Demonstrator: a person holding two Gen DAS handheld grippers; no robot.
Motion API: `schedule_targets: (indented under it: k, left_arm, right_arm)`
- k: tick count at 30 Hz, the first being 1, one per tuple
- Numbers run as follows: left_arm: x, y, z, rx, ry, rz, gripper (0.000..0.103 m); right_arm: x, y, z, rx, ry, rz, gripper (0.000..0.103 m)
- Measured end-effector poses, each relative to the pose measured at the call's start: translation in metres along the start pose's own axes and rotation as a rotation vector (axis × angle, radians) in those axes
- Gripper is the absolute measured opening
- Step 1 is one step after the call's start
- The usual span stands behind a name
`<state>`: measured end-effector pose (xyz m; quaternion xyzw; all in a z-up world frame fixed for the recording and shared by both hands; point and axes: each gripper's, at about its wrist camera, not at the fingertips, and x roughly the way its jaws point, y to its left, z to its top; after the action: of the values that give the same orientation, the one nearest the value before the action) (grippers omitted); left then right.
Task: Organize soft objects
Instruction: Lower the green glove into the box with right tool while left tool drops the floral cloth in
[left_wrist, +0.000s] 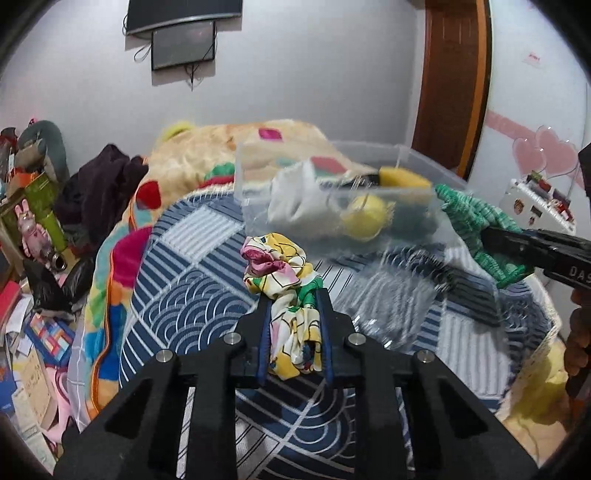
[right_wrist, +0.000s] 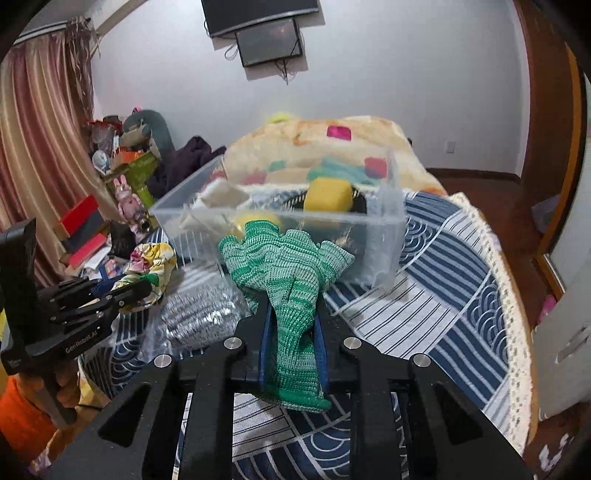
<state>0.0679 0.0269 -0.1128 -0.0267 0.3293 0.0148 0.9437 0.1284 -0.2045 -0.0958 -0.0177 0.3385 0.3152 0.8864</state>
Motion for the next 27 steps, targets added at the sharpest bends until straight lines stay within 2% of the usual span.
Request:
schedule_targets:
  k: [6, 9, 13, 16, 22, 27]
  left_arm:
    - [-0.017, -0.002, 0.023, 0.000, -0.067, -0.034, 0.022]
    - [-0.025, -0.005, 0.034, 0.017, -0.114, -0.027, 0.022]
    - [-0.028, -0.007, 0.050, 0.025, -0.159, -0.027, 0.022]
    - [-0.024, -0.005, 0.065, 0.024, -0.176, -0.054, 0.022]
    - [-0.001, -0.002, 0.087, 0.026, -0.161, -0.071, 0.022]
    - [0.016, -0.005, 0.100, 0.051, -0.149, -0.066, 0.022]
  right_arm:
    - [-0.013, -0.001, 0.011, -0.007, -0.058, -0.016, 0.018]
    - [-0.017, -0.001, 0.020, -0.005, -0.085, -0.015, 0.018]
    - [-0.018, -0.001, 0.035, 0.002, -0.135, -0.012, 0.018]
    - [-0.017, 0.004, 0.046, -0.007, -0.168, -0.020, 0.018]
    - [-0.013, 0.012, 0.069, -0.036, -0.218, -0.021, 0.018]
    - [0.000, 0.015, 0.082, -0.058, -0.218, -0.028, 0.018]
